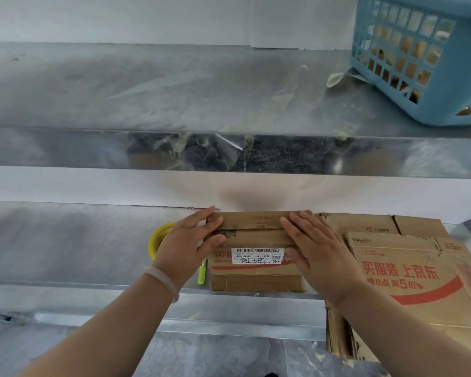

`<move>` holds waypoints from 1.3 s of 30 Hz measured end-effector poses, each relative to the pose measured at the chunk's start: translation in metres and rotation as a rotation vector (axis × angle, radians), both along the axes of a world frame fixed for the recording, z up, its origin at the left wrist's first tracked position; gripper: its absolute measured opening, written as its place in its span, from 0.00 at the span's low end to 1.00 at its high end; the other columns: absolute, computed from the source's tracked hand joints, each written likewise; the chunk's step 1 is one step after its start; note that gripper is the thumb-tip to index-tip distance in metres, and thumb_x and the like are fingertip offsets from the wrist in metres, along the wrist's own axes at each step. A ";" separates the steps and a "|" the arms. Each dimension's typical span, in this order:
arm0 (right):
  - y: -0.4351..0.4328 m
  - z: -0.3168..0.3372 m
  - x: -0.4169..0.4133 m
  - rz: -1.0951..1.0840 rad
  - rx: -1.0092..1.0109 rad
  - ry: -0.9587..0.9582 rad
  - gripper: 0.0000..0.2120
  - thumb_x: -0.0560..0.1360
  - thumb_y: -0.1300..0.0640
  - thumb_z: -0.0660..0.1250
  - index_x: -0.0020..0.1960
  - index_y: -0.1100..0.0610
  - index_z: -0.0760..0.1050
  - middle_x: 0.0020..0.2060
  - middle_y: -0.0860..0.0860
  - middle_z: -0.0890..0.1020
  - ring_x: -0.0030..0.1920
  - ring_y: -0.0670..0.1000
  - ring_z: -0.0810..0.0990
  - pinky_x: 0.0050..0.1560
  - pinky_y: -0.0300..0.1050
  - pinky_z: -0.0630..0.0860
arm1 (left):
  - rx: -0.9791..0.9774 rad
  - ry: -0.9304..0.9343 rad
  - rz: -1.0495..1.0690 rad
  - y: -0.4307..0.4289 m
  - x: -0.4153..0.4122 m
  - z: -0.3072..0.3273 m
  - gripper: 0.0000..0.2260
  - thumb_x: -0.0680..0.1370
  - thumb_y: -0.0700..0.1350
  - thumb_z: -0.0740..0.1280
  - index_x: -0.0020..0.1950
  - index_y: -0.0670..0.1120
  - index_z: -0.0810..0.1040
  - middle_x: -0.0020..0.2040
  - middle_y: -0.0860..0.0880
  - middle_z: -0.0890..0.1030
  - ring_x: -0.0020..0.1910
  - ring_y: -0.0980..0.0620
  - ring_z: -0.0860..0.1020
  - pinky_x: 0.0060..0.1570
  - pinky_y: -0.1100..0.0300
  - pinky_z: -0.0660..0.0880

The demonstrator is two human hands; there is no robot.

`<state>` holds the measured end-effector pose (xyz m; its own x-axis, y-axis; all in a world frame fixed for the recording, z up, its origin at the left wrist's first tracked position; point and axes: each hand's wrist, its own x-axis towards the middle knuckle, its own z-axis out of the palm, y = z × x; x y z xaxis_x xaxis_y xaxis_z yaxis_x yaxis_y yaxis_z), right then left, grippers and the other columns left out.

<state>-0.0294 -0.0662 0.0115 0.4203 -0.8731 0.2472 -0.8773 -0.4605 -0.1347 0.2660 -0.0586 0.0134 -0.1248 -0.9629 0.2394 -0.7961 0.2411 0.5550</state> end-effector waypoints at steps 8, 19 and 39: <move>-0.003 0.000 0.012 0.031 -0.055 0.061 0.25 0.81 0.44 0.49 0.71 0.55 0.71 0.71 0.49 0.72 0.73 0.50 0.67 0.74 0.51 0.55 | 0.027 0.111 -0.036 0.012 0.020 -0.011 0.29 0.77 0.65 0.54 0.75 0.53 0.64 0.69 0.57 0.69 0.66 0.62 0.70 0.63 0.66 0.68; -0.001 0.005 0.012 0.009 -0.006 0.077 0.26 0.82 0.43 0.48 0.73 0.53 0.66 0.72 0.45 0.67 0.74 0.46 0.61 0.76 0.44 0.48 | 0.006 -0.345 0.051 0.018 0.098 -0.077 0.11 0.63 0.49 0.74 0.44 0.52 0.82 0.43 0.53 0.82 0.48 0.47 0.76 0.46 0.51 0.79; -0.003 0.023 0.013 0.020 0.174 -0.015 0.33 0.77 0.37 0.41 0.76 0.48 0.63 0.75 0.41 0.63 0.77 0.43 0.56 0.76 0.40 0.42 | 0.341 0.247 -0.169 -0.010 -0.041 0.104 0.04 0.79 0.50 0.65 0.50 0.59 0.76 0.46 0.58 0.80 0.46 0.59 0.77 0.41 0.64 0.69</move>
